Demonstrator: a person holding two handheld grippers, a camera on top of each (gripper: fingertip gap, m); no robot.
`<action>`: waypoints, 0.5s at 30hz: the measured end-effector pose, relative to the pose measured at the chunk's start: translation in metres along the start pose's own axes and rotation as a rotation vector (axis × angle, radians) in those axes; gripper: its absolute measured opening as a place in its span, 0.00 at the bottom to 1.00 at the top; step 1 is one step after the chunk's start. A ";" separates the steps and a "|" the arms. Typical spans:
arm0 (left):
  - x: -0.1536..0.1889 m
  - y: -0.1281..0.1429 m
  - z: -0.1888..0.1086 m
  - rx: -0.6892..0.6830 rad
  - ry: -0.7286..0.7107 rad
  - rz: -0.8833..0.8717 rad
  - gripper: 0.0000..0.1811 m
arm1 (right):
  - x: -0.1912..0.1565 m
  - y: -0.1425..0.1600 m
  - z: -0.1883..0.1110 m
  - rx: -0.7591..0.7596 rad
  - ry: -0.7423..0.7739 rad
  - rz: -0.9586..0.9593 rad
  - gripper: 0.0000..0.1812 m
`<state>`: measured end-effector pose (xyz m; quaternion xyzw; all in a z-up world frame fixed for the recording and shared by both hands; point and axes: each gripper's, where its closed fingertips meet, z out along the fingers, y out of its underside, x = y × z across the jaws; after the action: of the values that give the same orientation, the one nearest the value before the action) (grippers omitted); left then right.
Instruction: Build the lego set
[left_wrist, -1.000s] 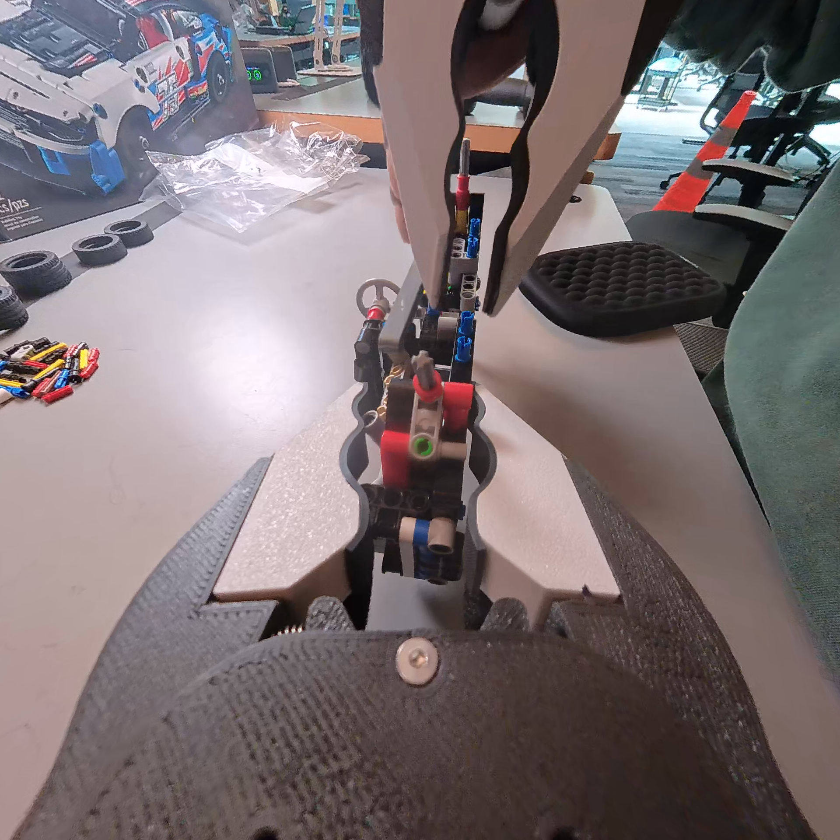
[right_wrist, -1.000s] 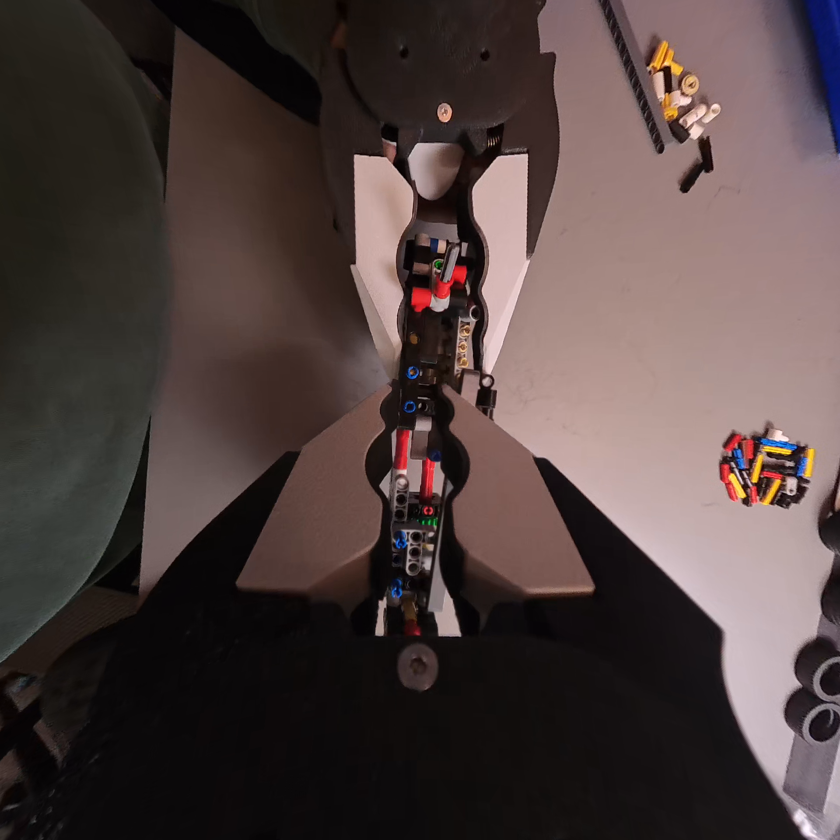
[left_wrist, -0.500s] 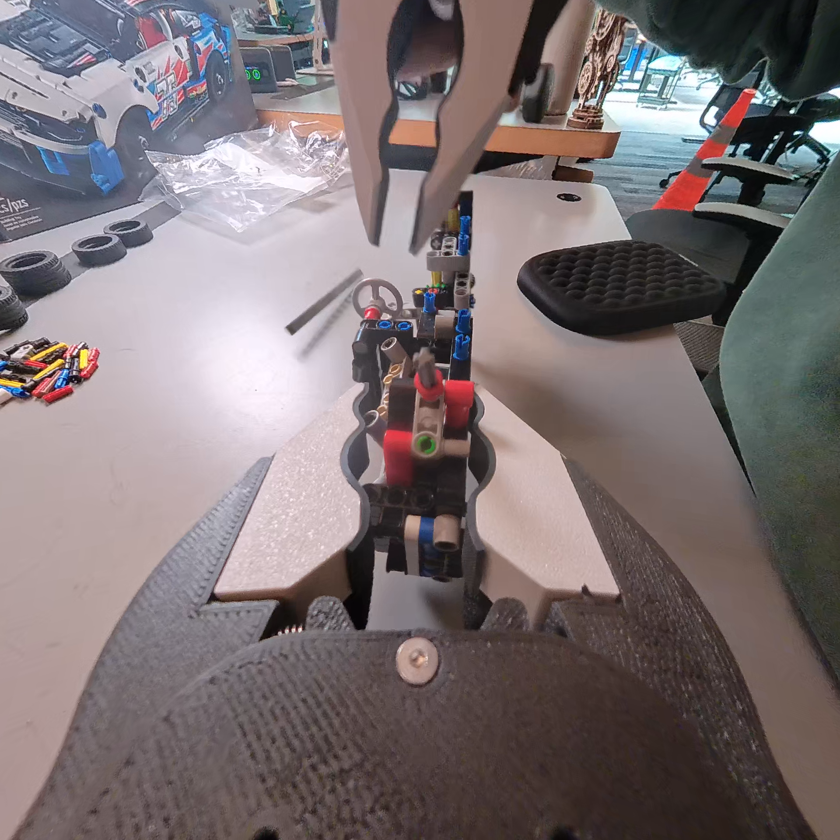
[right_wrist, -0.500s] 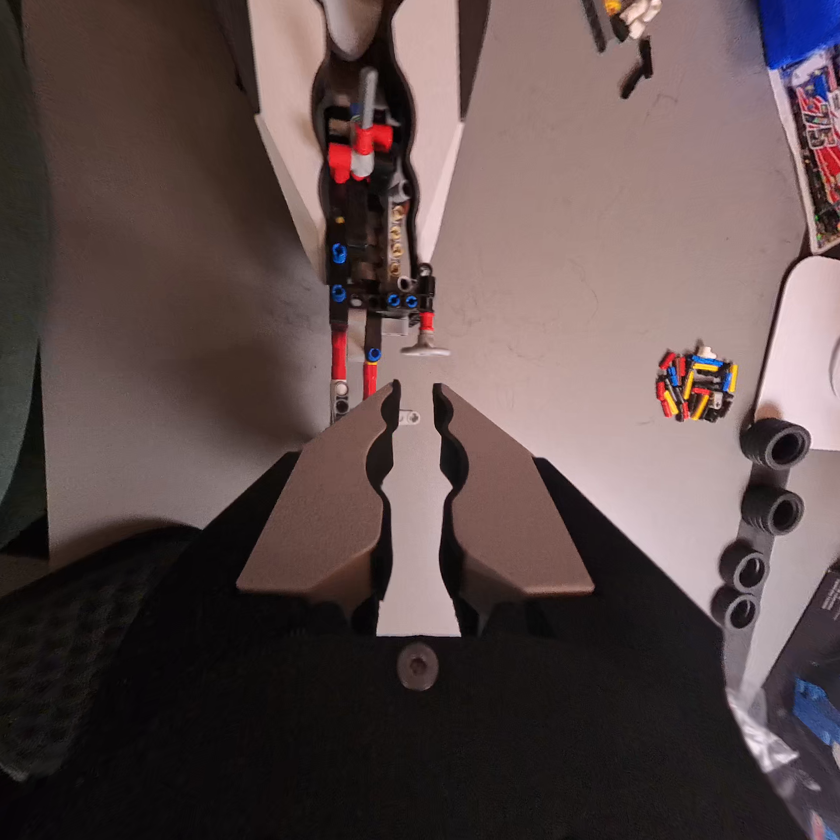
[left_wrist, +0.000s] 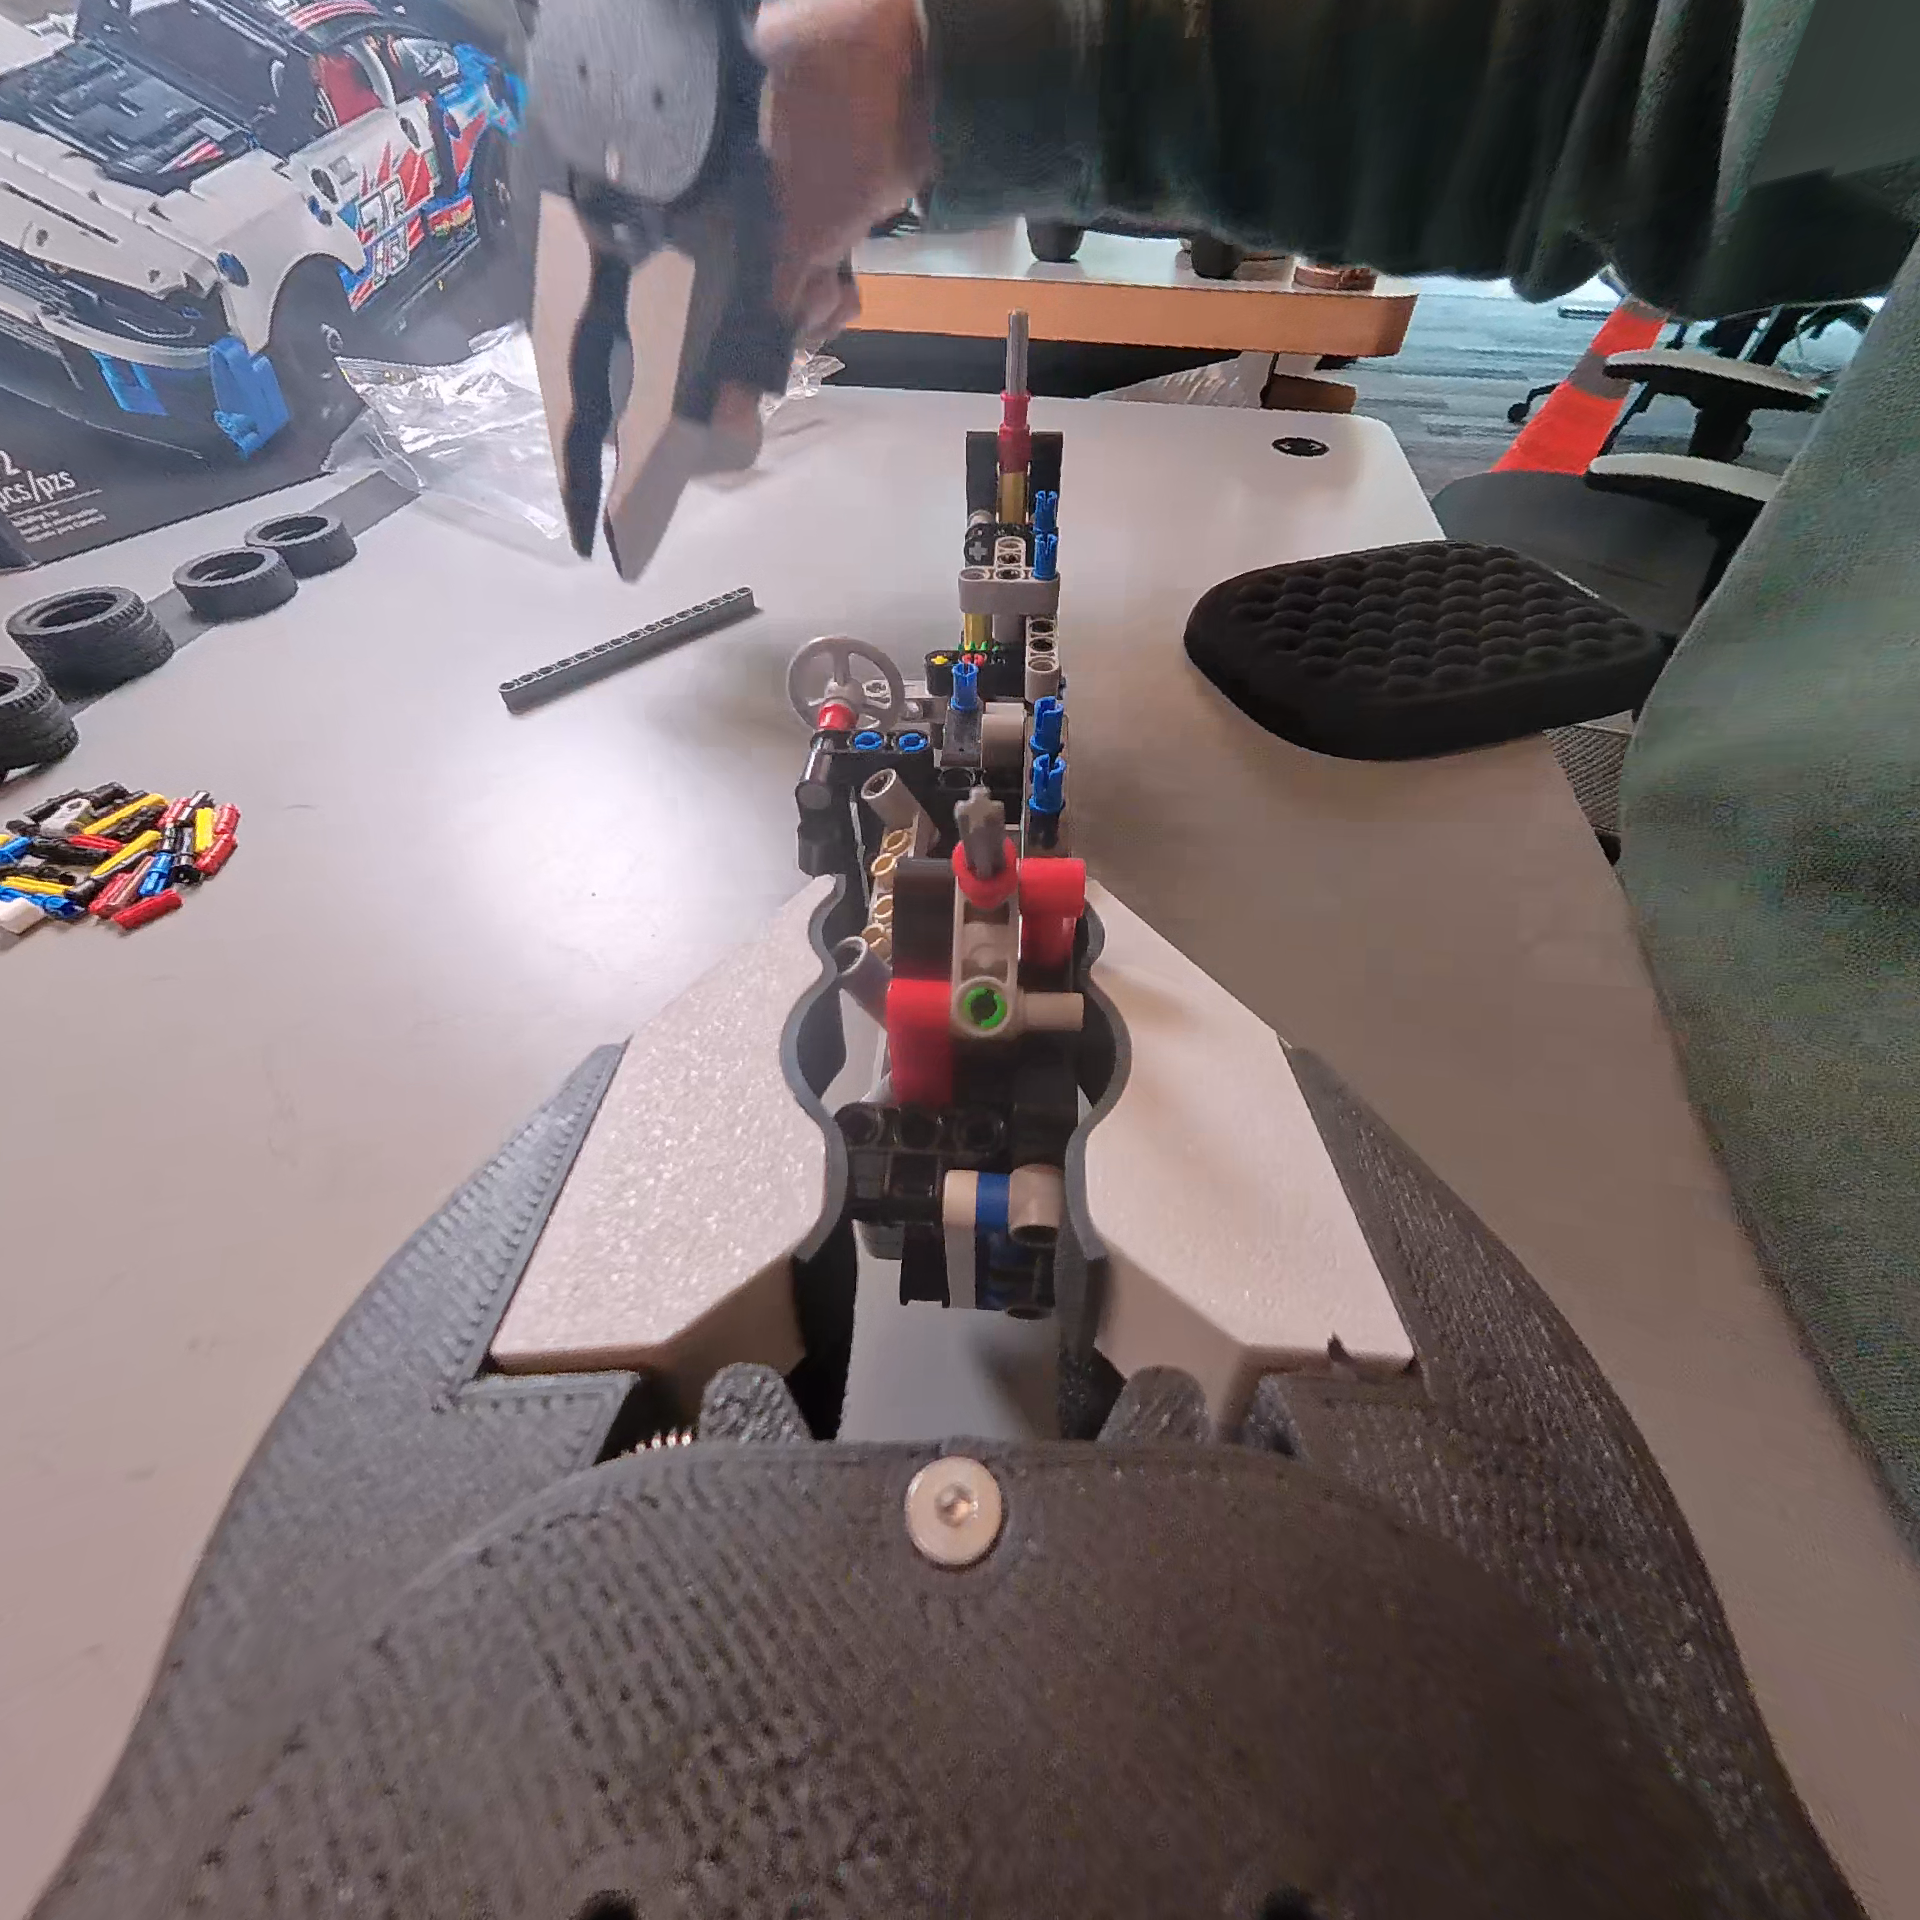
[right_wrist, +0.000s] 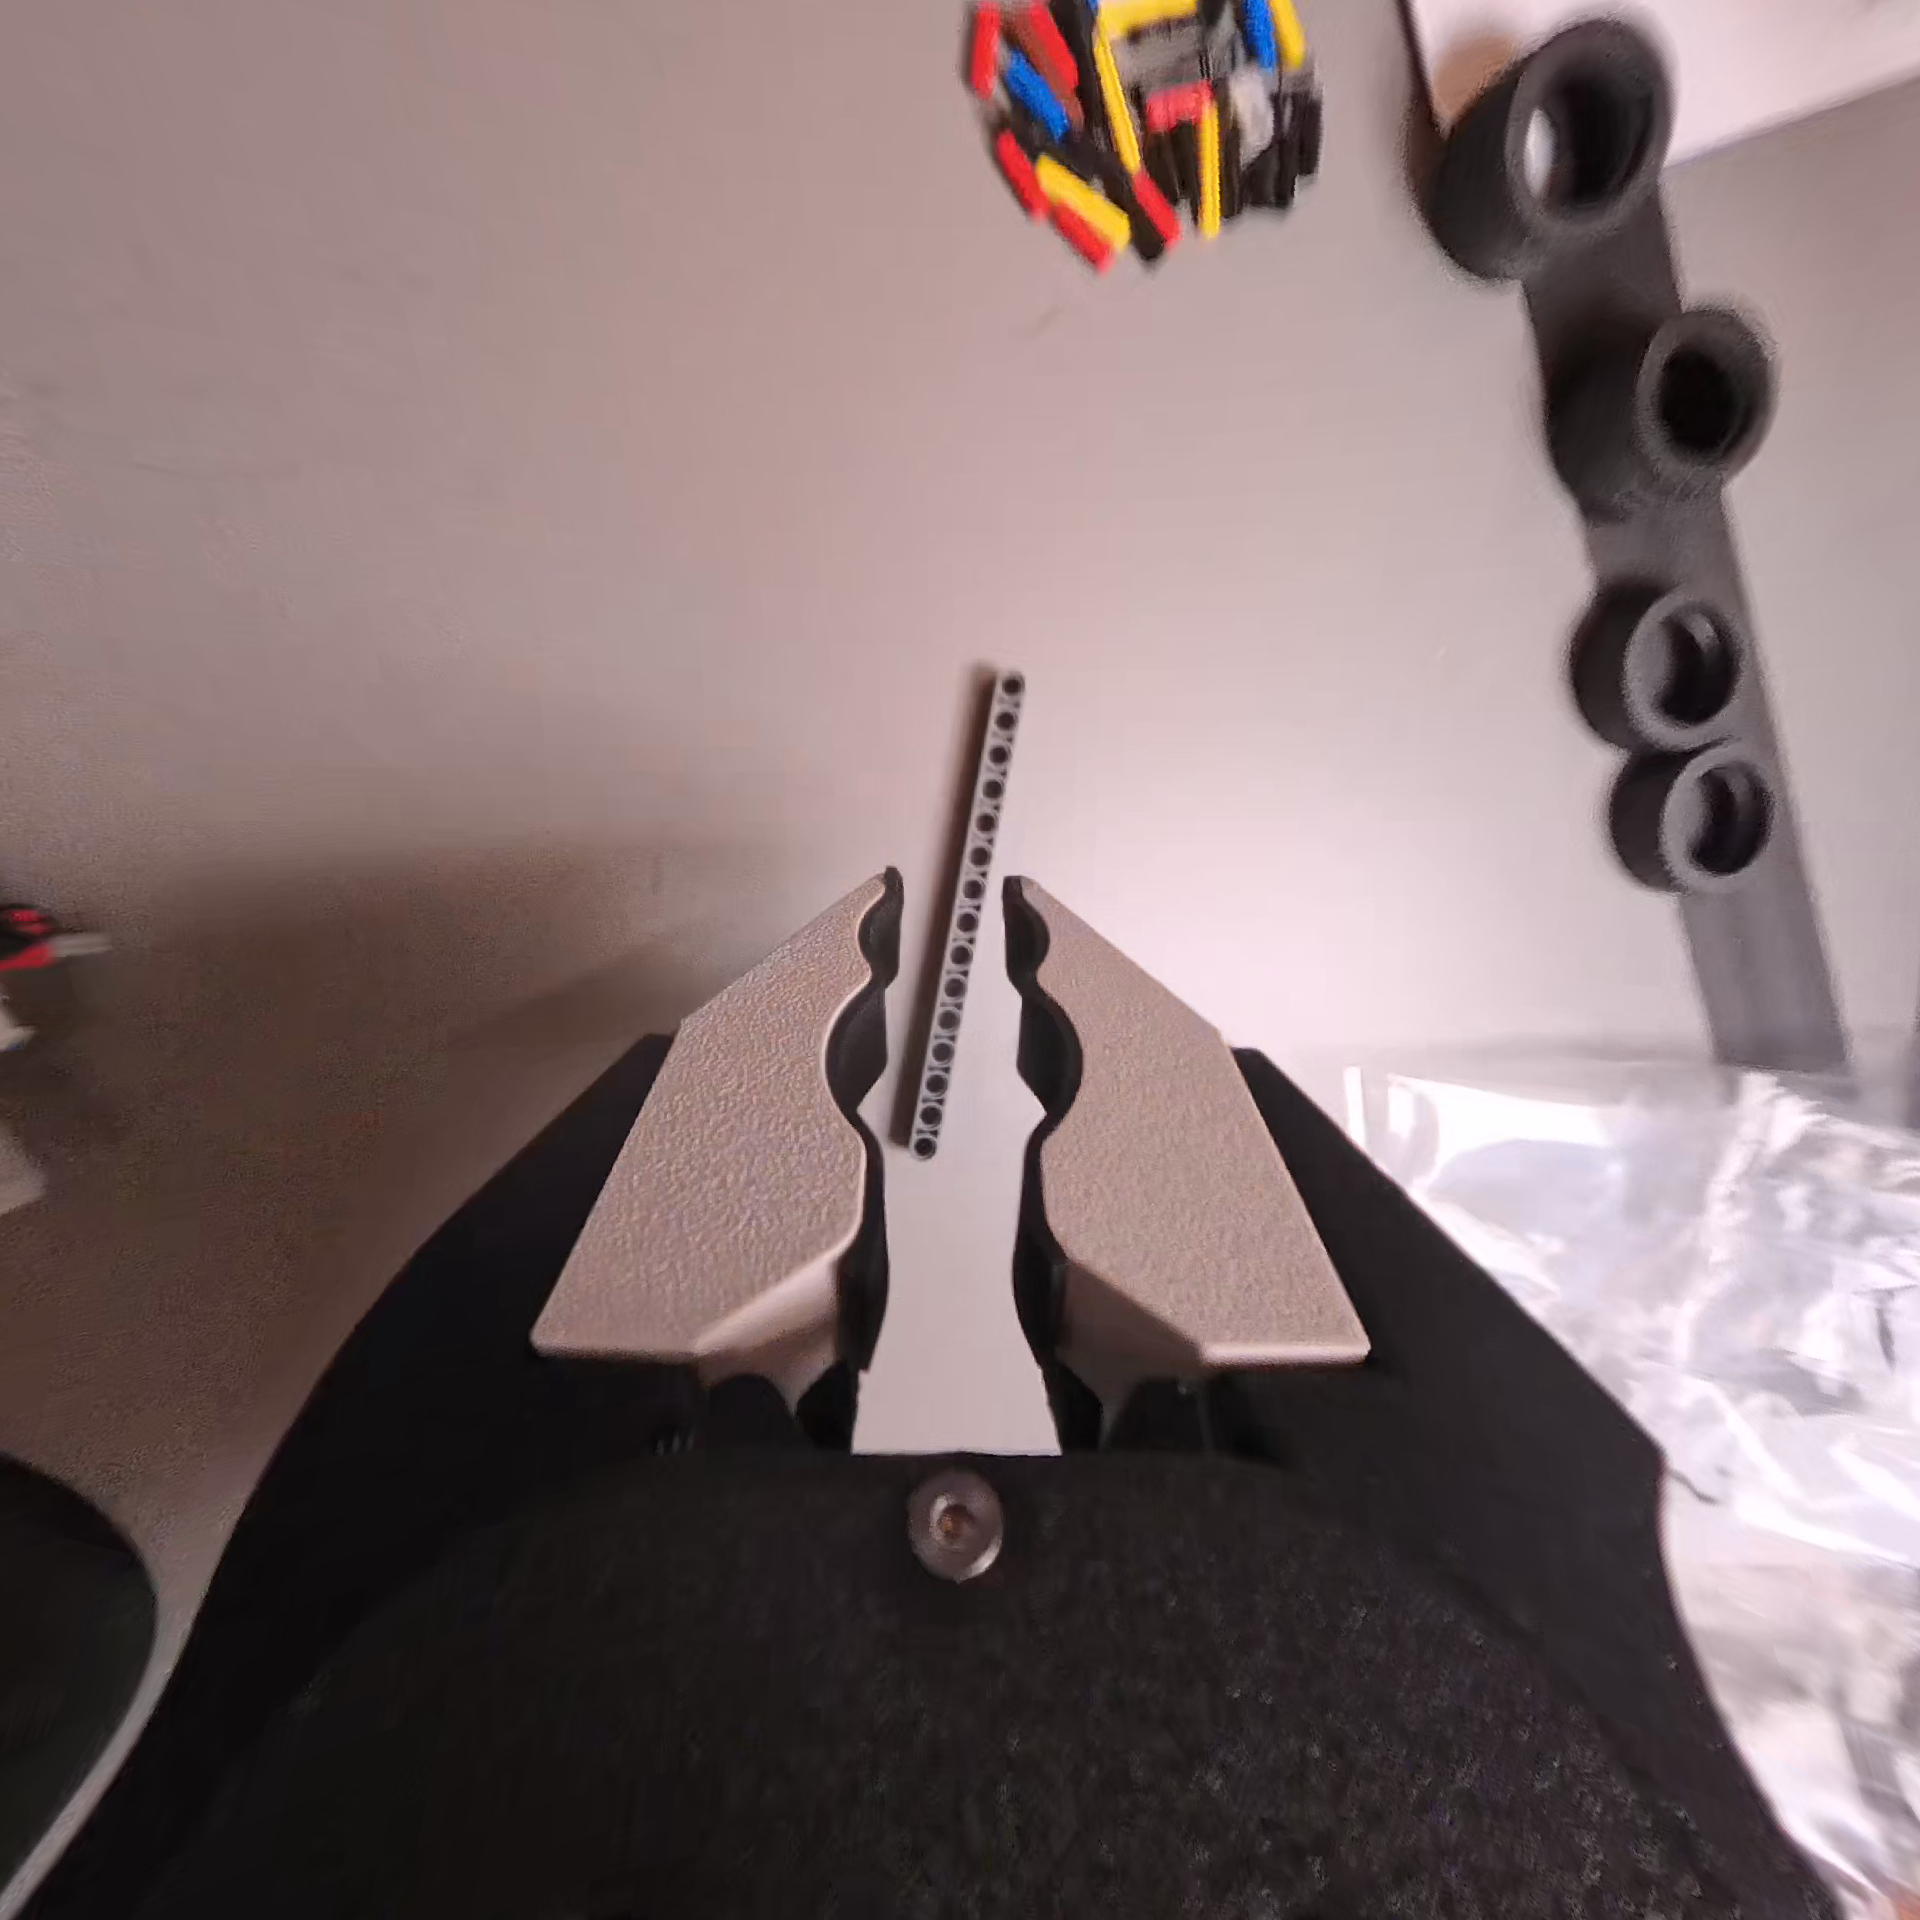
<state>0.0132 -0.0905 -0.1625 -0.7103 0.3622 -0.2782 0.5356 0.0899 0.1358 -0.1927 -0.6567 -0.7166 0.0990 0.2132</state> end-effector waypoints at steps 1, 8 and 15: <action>0.000 0.000 0.000 0.002 0.002 0.000 0.21 | 0.003 0.009 0.011 -0.001 -0.021 0.034 0.10; -0.001 -0.001 0.000 0.017 0.019 -0.012 0.21 | -0.002 0.012 0.039 0.032 -0.066 0.040 0.03; 0.000 -0.001 0.001 0.024 0.024 -0.016 0.21 | -0.050 -0.061 0.000 0.219 -0.149 -0.095 0.02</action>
<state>0.0144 -0.0897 -0.1618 -0.7033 0.3593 -0.2952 0.5377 0.0374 0.0791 -0.1753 -0.5856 -0.7457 0.2147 0.2342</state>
